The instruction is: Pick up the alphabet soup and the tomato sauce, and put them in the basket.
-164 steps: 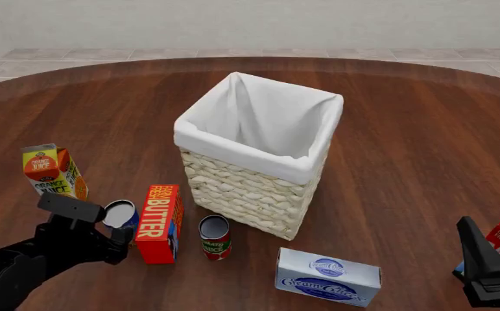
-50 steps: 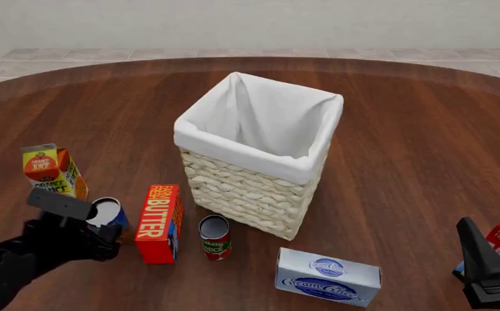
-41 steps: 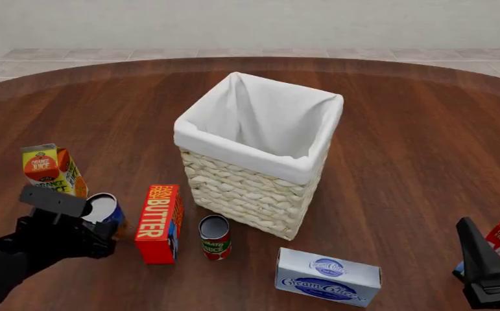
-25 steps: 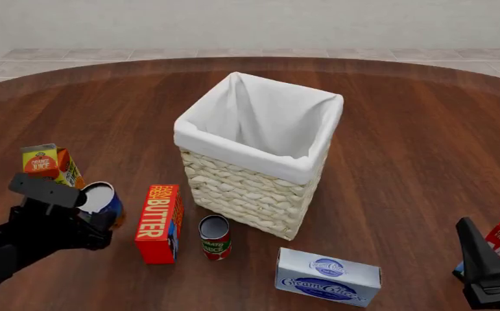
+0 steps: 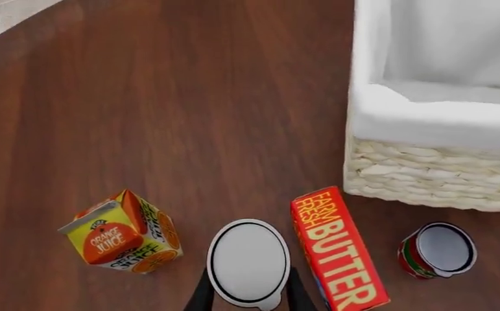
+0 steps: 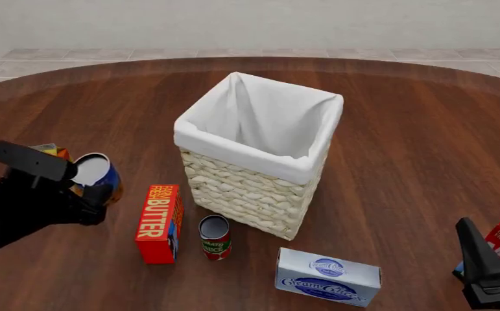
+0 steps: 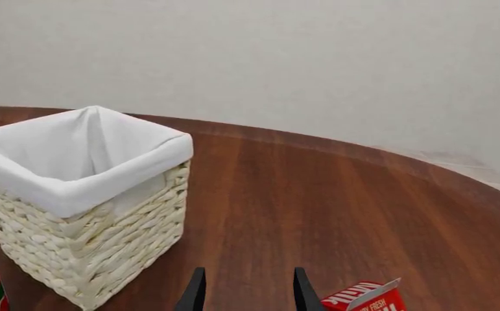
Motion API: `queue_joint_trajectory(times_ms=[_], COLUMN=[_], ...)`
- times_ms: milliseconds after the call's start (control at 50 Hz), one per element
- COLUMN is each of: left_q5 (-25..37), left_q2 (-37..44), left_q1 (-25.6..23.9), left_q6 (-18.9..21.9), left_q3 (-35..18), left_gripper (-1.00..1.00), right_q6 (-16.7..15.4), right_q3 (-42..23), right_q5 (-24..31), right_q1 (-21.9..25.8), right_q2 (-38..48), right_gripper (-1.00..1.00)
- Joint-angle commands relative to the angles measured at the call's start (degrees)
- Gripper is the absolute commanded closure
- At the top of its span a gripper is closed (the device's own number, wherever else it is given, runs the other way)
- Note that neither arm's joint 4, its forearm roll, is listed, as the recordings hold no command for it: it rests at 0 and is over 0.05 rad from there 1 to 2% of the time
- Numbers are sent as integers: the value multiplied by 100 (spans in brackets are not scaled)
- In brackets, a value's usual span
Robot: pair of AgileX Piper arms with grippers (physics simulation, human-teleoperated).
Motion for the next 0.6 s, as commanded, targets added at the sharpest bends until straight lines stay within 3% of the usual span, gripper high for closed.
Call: queue_joint_trajectory(times_ms=[20,600], left_q5=[314,650], left_q2=[-221,150], left_q1=[-70,-681], left_q6=[174,431], left_q3=[-405,-1587], left_gripper=[100,100], right_q6=[3,13], right_q3=[0,0], right_q5=[2,-12], right_q1=[-11,-7], right_q2=[-4,5], right_gripper=[-100,-100])
